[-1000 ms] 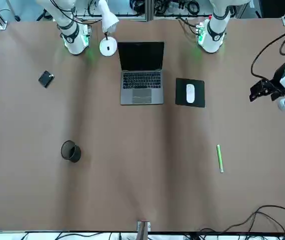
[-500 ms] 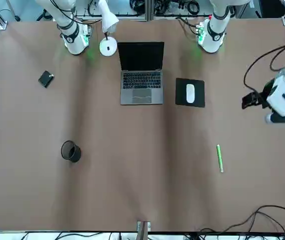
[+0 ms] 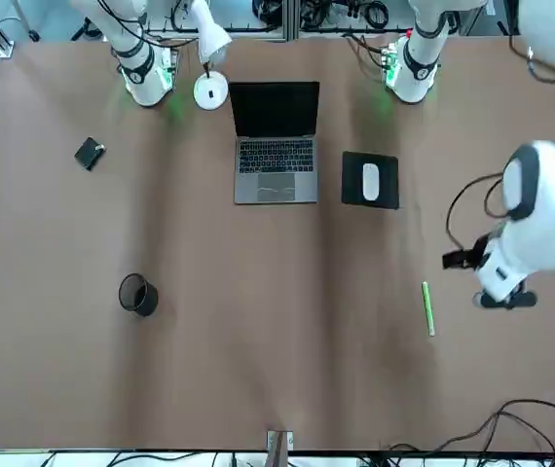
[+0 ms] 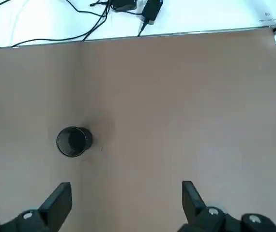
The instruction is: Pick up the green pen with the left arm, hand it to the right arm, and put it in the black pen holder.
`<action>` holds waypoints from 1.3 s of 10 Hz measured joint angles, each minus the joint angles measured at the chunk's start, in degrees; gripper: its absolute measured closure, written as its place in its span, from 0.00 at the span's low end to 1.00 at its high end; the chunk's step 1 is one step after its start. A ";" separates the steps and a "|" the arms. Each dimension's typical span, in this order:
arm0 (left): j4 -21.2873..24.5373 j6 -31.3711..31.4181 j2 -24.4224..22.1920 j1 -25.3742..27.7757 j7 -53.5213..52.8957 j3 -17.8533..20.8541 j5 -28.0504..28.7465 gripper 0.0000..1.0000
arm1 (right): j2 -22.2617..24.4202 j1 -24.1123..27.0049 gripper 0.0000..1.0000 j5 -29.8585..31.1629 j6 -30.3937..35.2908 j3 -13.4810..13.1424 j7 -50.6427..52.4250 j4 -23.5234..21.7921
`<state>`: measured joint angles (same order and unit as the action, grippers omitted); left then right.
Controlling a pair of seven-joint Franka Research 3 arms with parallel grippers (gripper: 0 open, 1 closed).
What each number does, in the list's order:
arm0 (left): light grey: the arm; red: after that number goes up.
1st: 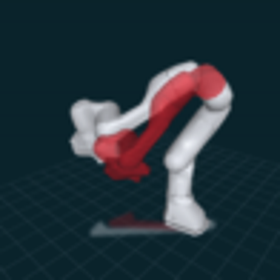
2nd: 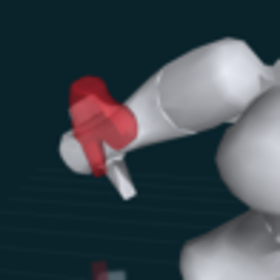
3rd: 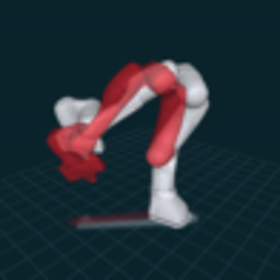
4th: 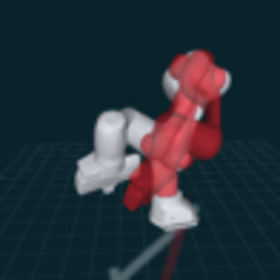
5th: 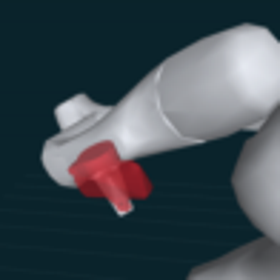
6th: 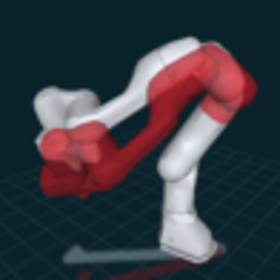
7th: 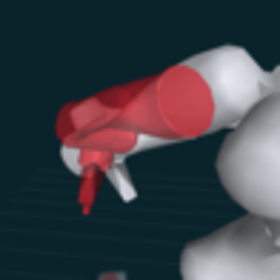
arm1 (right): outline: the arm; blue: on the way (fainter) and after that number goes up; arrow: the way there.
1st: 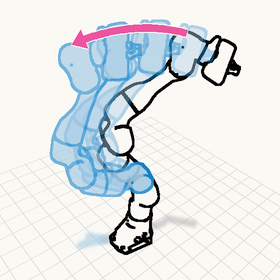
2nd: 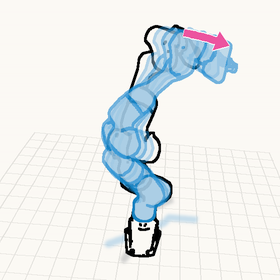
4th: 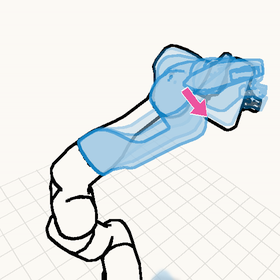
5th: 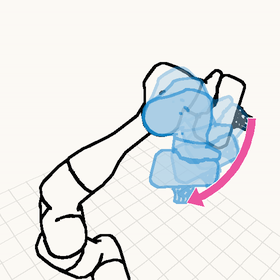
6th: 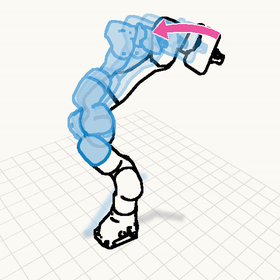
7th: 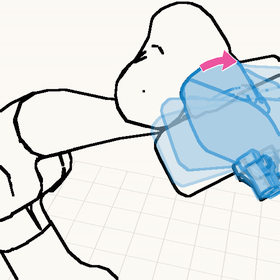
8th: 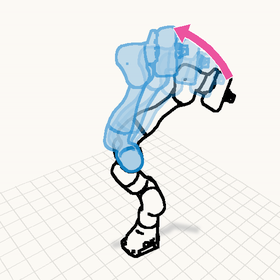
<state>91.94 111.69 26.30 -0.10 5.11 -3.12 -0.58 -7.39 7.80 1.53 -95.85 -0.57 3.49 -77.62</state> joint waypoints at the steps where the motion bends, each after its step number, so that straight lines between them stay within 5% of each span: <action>1: 0.36 3.72 2.37 -0.01 0.79 -0.01 0.00 0.00 | 0.00 0.01 0.00 0.00 0.00 -0.03 0.00 0.03; 5: 9.88 23.43 7.51 0.08 3.13 0.01 0.00 0.00 | -0.03 -0.06 0.00 0.00 0.00 0.17 0.00 0.04; 13: 14.20 29.00 9.59 0.28 3.34 0.28 0.00 0.18 | -1.62 -3.25 0.00 -0.11 1.04 0.72 -0.94 -0.03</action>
<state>106.14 140.70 35.89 0.18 8.45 -2.84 -0.58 -9.01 4.55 1.42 -94.81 0.15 2.55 -77.65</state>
